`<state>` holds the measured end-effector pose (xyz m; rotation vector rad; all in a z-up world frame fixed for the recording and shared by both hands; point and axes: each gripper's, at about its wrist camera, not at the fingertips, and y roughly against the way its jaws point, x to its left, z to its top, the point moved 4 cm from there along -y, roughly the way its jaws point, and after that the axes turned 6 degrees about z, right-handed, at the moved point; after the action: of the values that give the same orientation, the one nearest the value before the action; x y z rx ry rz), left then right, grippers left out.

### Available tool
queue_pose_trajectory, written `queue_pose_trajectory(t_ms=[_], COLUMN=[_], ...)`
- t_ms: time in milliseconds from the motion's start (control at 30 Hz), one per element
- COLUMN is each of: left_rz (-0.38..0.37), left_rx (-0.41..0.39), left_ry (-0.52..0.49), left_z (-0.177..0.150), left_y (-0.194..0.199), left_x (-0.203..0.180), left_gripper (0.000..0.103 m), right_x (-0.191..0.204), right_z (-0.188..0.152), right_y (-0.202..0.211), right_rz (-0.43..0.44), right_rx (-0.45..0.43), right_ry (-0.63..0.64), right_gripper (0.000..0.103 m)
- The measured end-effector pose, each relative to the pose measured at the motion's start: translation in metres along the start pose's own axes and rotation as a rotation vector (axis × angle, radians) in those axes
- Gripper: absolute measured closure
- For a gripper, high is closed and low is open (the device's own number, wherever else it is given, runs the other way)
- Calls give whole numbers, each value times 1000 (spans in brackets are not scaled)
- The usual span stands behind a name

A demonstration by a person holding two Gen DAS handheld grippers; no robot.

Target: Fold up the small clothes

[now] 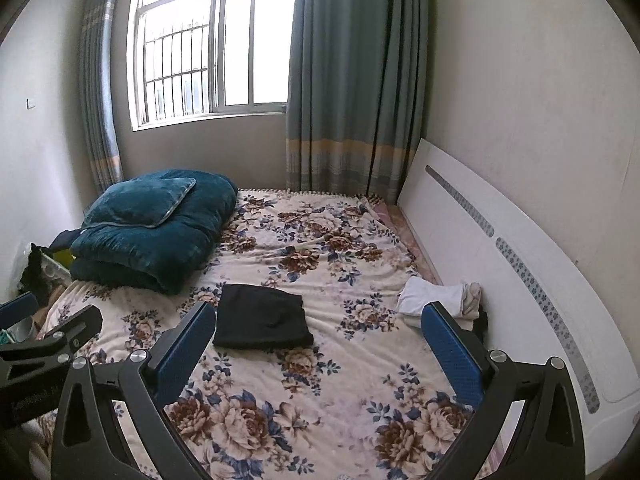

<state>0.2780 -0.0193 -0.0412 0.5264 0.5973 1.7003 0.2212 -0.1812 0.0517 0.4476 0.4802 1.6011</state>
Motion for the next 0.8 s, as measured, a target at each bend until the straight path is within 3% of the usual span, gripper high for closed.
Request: queue_pose_trajectory(t_ms=[800], left_rz=[38], left_rx=[-20], left_ry=[5], left_z=[-5], left_y=[12], left_x=[7], left_gripper=[0], right_x=[5], right_z=[-2], right_y=[11], right_rz=[26], right_rx=[4], right_ry=[3], right_gripper=[0])
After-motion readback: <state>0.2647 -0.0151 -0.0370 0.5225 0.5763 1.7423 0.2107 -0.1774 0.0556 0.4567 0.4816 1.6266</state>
